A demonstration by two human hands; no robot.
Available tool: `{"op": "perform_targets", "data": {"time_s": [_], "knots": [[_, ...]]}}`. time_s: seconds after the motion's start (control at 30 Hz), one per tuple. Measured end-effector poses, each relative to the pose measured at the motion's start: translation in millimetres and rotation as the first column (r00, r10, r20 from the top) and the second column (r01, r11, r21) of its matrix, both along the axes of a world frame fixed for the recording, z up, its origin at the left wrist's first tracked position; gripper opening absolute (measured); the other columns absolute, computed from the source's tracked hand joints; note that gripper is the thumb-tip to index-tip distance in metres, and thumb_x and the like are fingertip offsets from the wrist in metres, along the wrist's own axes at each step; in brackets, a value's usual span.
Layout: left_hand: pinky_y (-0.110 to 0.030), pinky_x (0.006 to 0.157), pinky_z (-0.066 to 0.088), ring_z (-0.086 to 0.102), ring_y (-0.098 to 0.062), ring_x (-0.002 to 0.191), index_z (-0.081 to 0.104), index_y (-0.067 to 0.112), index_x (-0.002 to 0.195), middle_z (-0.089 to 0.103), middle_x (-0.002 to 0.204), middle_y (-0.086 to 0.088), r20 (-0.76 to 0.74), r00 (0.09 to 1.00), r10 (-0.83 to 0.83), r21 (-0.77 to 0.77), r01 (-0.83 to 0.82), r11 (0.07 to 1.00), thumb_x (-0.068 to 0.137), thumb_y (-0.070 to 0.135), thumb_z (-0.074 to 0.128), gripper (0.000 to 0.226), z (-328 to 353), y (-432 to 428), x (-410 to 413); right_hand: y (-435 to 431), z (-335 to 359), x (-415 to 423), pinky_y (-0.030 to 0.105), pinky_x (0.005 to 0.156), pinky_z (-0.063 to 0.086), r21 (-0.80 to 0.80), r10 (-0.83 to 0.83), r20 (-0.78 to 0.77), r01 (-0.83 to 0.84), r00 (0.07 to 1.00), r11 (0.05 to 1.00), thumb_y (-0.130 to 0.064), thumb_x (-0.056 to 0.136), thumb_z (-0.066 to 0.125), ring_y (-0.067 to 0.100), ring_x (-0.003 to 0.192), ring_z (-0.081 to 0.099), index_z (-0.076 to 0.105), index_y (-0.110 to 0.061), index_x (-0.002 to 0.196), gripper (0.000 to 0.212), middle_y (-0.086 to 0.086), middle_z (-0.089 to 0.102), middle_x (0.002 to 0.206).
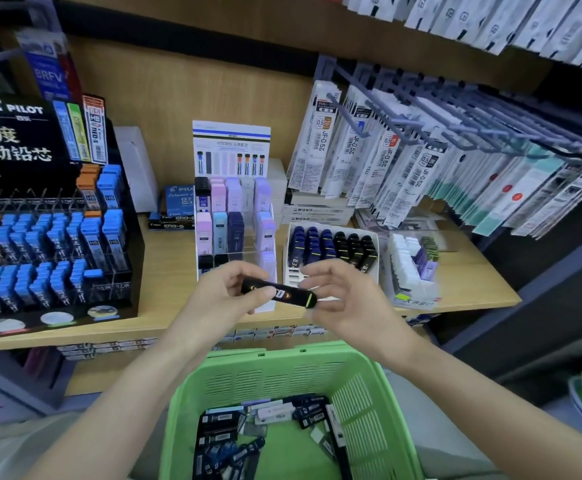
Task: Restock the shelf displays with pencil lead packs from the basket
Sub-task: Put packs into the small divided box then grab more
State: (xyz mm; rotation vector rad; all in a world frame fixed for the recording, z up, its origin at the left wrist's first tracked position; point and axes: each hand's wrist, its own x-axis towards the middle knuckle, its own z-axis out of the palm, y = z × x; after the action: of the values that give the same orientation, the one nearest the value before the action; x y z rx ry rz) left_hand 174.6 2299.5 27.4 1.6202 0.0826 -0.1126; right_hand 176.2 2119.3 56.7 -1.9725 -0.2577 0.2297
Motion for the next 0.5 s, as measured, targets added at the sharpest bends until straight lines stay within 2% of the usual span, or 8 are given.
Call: {"op": "perform_targets", "data": {"time_s": [0.07, 0.13, 0.2, 0.27, 0.37, 0.5], "knots": [[-0.013, 0.058, 0.046, 0.055, -0.006, 0.063, 0.062, 0.011, 0.092, 0.064, 0.082, -0.002, 0.029, 1.0, 0.006, 0.005, -0.006, 1.0, 0.08, 0.002, 0.07, 0.017, -2.2, -7.9, -0.3, -6.6, -2.0, -4.0, 0.013, 0.07, 0.05, -0.05, 0.009, -0.034, -0.011, 0.999, 0.999, -0.002, 0.081, 0.069, -0.006, 0.076, 0.059, 0.055, -0.03, 0.097, 0.035, -0.011, 0.062, 0.091], [-0.013, 0.06, 0.047, 0.057, -0.003, 0.064, 0.062, 0.013, 0.088, 0.065, 0.081, 0.0, 0.067, 0.998, -0.019, 0.046, 0.016, 0.999, 0.079, 0.003, 0.071, 0.017, -4.6, -19.5, -2.6, -16.5, -4.8, -6.3, 0.018, 0.071, 0.053, -0.087, -0.029, -0.035, 0.026, 0.999, 0.996, -0.012, 0.083, 0.069, 0.003, 0.075, 0.06, 0.058, -0.031, 0.092, 0.024, -0.009, 0.062, 0.087], [-0.015, 0.064, 0.048, 0.06, -0.004, 0.068, 0.061, 0.018, 0.084, 0.066, 0.08, 0.003, 0.12, 0.991, -0.056, 0.178, 0.034, 0.983, 0.078, 0.008, 0.073, 0.016, -10.4, -31.7, -5.1, -29.3, -8.2, -5.9, 0.024, 0.07, 0.053, -0.079, -0.094, -0.061, 0.09, 0.994, 0.993, -0.013, 0.083, 0.07, 0.008, 0.07, 0.06, 0.059, -0.027, 0.087, 0.019, -0.007, 0.063, 0.081], [-0.019, 0.064, 0.045, 0.057, -0.005, 0.067, 0.06, 0.021, 0.079, 0.065, 0.076, 0.005, 0.157, 0.984, -0.087, 0.3, 0.036, 0.953, 0.077, 0.014, 0.075, 0.016, -18.8, -44.1, -7.6, -43.4, -10.8, -4.8, 0.025, 0.07, 0.053, -0.075, -0.151, -0.106, 0.144, 0.983, 0.987, -0.015, 0.081, 0.072, 0.008, 0.067, 0.06, 0.06, -0.026, 0.085, 0.017, -0.007, 0.063, 0.08], [-0.018, 0.059, 0.04, 0.052, -0.002, 0.063, 0.058, 0.025, 0.079, 0.062, 0.072, 0.007, 0.169, 0.969, -0.182, 0.414, 0.098, 0.905, 0.079, 0.019, 0.073, 0.016, -30.2, -64.5, -10.3, -66.2, -17.4, -3.8, 0.022, 0.068, 0.053, -0.096, -0.199, -0.119, 0.188, 0.973, 0.977, -0.019, 0.08, 0.073, 0.006, 0.066, 0.061, 0.062, -0.026, 0.085, 0.014, -0.006, 0.065, 0.082], [-0.015, 0.066, 0.043, 0.053, 0.004, 0.071, 0.055, 0.028, 0.081, 0.06, 0.078, 0.012, 0.174, 0.948, -0.267, 0.501, 0.149, 0.853, 0.082, 0.023, 0.069, 0.015, -36.8, -88.6, -5.7, -92.3, -27.7, -3.6, 0.019, 0.064, 0.055, -0.112, -0.231, -0.155, 0.215, 0.96, 0.97, -0.015, 0.078, 0.074, 0.009, 0.07, 0.065, 0.068, -0.012, 0.089, 0.013, 0.003, 0.07, 0.085]]}}
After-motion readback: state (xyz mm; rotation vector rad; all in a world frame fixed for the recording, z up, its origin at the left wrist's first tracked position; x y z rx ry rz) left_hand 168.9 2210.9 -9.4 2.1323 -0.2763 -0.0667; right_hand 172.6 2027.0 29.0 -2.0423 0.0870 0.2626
